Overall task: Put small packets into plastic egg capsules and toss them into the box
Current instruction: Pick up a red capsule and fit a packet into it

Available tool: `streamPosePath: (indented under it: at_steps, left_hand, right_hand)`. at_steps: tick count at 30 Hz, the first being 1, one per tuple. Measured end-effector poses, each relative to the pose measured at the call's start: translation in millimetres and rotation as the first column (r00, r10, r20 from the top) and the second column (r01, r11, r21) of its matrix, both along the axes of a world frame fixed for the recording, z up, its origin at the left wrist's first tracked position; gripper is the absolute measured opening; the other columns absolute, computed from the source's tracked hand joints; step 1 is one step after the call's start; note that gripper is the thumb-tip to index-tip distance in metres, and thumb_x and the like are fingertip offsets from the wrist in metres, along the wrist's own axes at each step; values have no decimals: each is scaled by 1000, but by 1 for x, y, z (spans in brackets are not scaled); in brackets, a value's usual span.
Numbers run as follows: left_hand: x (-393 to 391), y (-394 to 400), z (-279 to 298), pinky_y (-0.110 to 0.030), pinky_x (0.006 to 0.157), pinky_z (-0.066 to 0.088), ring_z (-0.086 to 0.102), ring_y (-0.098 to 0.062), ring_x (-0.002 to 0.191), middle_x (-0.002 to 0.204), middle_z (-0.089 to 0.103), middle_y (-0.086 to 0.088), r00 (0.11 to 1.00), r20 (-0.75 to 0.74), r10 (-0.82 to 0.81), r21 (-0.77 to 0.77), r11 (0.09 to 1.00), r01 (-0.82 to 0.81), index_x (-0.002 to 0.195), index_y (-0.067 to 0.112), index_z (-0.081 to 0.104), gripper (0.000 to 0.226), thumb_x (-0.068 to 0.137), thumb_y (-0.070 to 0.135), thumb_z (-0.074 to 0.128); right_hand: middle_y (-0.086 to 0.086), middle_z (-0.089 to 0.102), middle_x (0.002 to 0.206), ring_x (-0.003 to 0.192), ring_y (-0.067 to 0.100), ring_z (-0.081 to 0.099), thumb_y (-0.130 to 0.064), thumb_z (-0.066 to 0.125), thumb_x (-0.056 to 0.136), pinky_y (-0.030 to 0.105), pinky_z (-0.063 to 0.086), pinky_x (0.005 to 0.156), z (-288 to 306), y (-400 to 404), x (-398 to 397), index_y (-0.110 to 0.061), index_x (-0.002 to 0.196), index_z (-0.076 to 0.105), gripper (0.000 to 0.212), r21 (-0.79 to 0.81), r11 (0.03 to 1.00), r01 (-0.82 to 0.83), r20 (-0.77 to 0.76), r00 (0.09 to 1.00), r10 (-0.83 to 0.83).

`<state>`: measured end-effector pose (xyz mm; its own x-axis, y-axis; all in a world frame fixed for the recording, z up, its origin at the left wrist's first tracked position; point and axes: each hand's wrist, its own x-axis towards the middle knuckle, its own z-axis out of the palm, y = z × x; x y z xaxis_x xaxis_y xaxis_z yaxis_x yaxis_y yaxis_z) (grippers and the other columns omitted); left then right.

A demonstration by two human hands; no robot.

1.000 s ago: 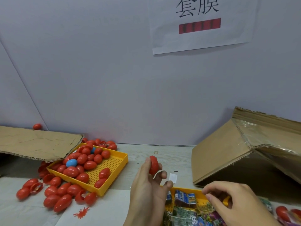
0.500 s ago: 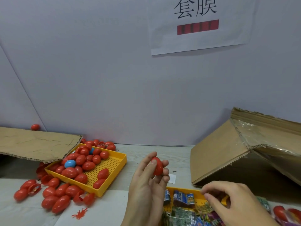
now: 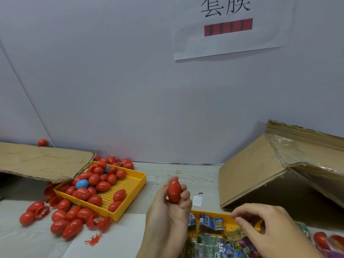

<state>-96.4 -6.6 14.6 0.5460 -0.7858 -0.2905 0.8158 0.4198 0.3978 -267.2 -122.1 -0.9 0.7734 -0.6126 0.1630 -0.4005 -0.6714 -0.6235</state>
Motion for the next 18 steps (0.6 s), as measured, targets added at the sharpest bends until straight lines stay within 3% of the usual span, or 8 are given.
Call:
streamPosePath:
  at_steps: [3, 8, 11, 14, 18]
  left_hand:
    - [1, 3, 0, -23, 34, 39, 46, -15, 48, 70, 52, -12, 998, -38, -51, -18, 999, 50, 106, 6, 54, 20, 99, 20, 42]
    - [-1, 5, 2, -22, 39, 41, 47, -15, 53, 71, 52, -9, 997, 59, -52, -35, 998, 55, 95, 7, 51, 11, 92, 17, 52]
    - [-1, 3, 0, -22, 39, 42, 49, -15, 50, 69, 54, -8, 995, 97, -24, -7, 1000, 25, 99, 8, 51, 20, 100, 28, 46]
    - [0, 2, -3, -23, 40, 42, 49, -14, 48, 67, 55, -7, 993, 119, -3, 6, 1000, 3, 101, 8, 53, 33, 102, 38, 41]
    - [2, 2, -5, -23, 42, 43, 49, -14, 48, 66, 57, -7, 991, 132, -2, 3, 1000, 2, 101, 7, 54, 36, 102, 40, 40]
  right_hand:
    - [-41, 60, 87, 91, -16, 54, -32, 69, 85, 6, 45, 74, -1, -1, 0, -45, 76, 68, 16, 0, 1000, 9, -18, 1000, -9]
    - [-28, 66, 82, 88, -14, 55, -35, 71, 82, 10, 49, 73, -3, 0, 0, -44, 75, 71, 11, -2, 1000, 7, -97, 995, -7]
    - [-35, 62, 86, 87, -10, 56, -43, 72, 78, 16, 49, 73, -1, 4, 0, -50, 79, 69, 8, 1, 999, -41, -149, 988, 40]
    - [-33, 60, 89, 91, -14, 51, -54, 70, 76, 13, 45, 73, 2, 11, 5, -59, 85, 64, 11, 28, 996, -79, -194, 978, 83]
    - [-28, 57, 94, 92, -11, 51, -62, 67, 75, 14, 45, 72, 4, 21, 18, -51, 88, 66, 17, 95, 987, -131, -235, 960, 150]
